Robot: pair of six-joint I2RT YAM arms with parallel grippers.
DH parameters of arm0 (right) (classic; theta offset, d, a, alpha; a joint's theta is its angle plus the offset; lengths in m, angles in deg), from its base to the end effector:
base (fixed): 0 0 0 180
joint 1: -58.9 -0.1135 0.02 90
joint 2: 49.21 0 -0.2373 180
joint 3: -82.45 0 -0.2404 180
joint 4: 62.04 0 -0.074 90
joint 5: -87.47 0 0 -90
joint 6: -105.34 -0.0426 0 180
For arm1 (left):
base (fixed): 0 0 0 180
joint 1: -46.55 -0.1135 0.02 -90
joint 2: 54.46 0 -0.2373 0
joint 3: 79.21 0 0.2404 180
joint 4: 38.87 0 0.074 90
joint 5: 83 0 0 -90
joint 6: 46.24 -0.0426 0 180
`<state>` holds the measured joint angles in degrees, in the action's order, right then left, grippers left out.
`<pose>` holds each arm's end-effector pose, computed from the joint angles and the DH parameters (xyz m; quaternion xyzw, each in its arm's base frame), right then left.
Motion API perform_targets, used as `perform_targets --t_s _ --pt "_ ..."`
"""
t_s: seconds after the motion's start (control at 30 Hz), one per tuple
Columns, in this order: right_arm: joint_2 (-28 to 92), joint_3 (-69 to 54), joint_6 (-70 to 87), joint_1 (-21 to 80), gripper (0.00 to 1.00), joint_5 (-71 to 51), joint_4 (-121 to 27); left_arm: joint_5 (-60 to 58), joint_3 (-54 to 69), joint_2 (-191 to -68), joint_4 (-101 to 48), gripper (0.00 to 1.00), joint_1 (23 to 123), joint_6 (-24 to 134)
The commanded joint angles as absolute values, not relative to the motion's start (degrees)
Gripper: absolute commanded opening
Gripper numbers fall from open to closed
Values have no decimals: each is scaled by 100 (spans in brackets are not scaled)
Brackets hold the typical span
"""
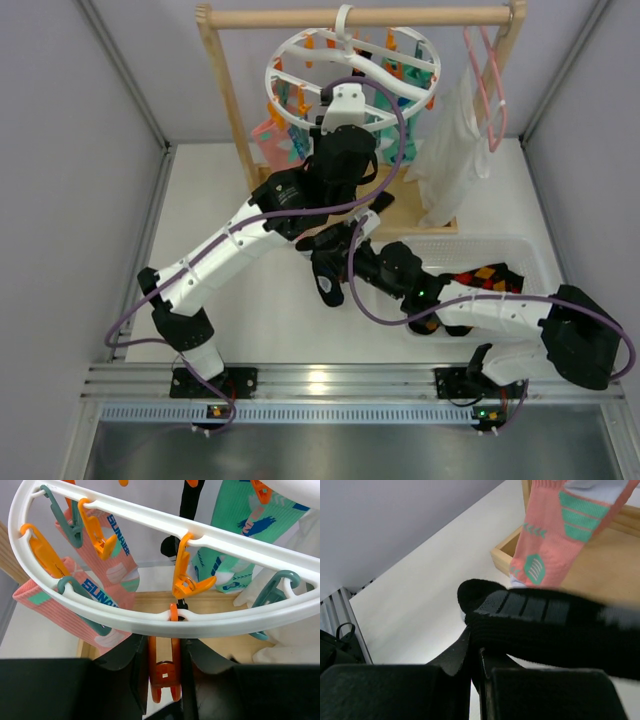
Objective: Remove the socks clipped to the hanger
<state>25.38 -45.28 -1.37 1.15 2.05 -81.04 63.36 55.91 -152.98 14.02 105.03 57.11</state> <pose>0.1606 0.2482 0.2442 -0.2291 0.6902 0.3918 0.5636 0.2089 -0.2729 0.4641 0.0091 0.7600 -0.0041 0.6498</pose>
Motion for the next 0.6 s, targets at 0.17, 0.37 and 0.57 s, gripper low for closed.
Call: perform_targets --t_s 0.17,0.37,0.57 --pt "1207 -4978 -180 -7 0 712 -7319 5983 5162 -14816 1162 51 10456 5967" --pt "11 -4997 -303 -7 0 1117 -6342 5561 4407 -14166 1180 81 10464 6195" --pt "-701 -4576 -338 19 0 2126 -4796 5411 3195 -13155 1171 98 10464 6600"
